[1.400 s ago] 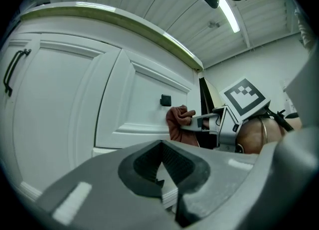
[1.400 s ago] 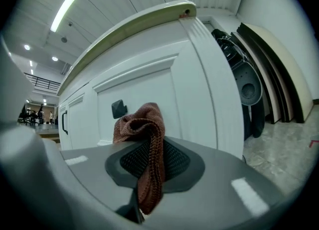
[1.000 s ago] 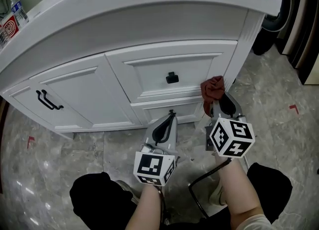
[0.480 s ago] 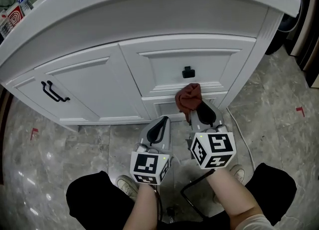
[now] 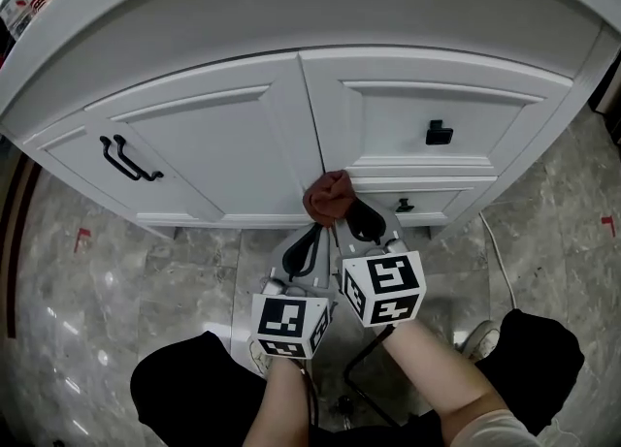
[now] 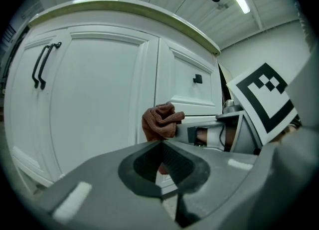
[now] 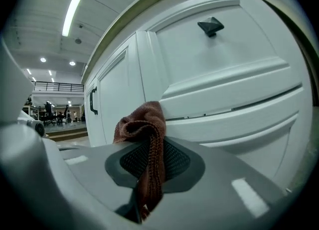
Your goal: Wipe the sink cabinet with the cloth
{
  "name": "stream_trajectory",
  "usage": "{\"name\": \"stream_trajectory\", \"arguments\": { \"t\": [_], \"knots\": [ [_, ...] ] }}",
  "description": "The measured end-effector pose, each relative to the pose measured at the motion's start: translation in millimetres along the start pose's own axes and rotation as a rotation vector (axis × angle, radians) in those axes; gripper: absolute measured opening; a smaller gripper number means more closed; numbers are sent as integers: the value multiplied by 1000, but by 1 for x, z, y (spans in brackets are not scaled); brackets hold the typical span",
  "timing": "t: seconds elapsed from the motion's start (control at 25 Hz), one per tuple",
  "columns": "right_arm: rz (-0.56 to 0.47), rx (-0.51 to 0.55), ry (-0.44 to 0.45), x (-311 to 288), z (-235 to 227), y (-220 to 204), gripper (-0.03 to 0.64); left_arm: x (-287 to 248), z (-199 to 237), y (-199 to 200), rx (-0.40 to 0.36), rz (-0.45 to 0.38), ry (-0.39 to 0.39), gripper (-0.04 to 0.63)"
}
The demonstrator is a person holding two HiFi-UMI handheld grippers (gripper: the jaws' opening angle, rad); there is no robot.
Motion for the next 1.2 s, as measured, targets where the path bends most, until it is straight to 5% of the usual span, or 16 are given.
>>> {"name": "stream_trajectory", "arguments": {
  "t": [0.6,1.2],
  "knots": [
    [20,61,-23,3,-23,-15,92,-15,-9,-2,-8,2,-43,2],
    [52,-77,-122,42,-94,-23,103,-38,-49,0,-21,17,-114,2]
  ]
}}
Point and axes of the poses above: the fingertips, and each gripper's own axes: x backward along the fingers, z to its left, y out of its top, the point moved 9 cm from there along x, backward along the fingers, and after that the axes turned 9 degrees about z, right-handed, at the moved point
